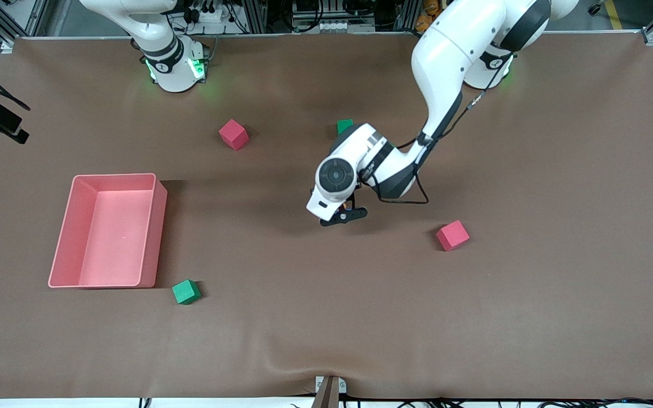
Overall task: Place and upright button with both arms
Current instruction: 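Lift and turn the button upright with the left gripper, lowering it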
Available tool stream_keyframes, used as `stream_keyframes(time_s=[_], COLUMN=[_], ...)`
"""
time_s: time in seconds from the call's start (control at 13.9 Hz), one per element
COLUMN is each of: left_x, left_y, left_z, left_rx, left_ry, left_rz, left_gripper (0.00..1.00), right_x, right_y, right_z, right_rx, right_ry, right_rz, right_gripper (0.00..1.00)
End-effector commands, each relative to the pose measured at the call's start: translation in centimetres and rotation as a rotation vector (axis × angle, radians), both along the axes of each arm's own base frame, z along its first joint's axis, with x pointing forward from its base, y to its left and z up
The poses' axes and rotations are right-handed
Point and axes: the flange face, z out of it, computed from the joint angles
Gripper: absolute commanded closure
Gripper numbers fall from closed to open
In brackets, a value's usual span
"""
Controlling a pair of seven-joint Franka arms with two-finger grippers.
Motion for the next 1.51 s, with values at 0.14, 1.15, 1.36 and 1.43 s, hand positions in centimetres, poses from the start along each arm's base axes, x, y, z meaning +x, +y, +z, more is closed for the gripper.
stream_keyframes(time_s=[0.14, 1.15, 1.36, 1.43], left_x=[-1.4, -9.5, -9.5, -9.8], left_y=[-3.5, -9.4, -8.2, -8.0], left_z=[3.3, -6.9, -10.5, -12.1], left_rx=[0.077, 0.157, 0.242, 0.246], left_ry=[-0.359, -1.215, -1.259, -1.280], left_rz=[-0.102, -0.074, -0.112, -0.137], left_gripper=[1.00, 1.00, 1.00, 1.00], right_x=[-0.3, -0.3, -0.3, -0.3], right_y=[0.0, 0.4, 0.4, 0.4], right_z=[0.2, 0.1, 0.1, 0.1], right_rx=[-0.017, -0.017, -0.017, -0.017], right_ry=[0.002, 0.006, 0.006, 0.006], right_rz=[0.010, 0.017, 0.017, 0.017], right_gripper=[0.00, 0.00, 0.00, 0.00])
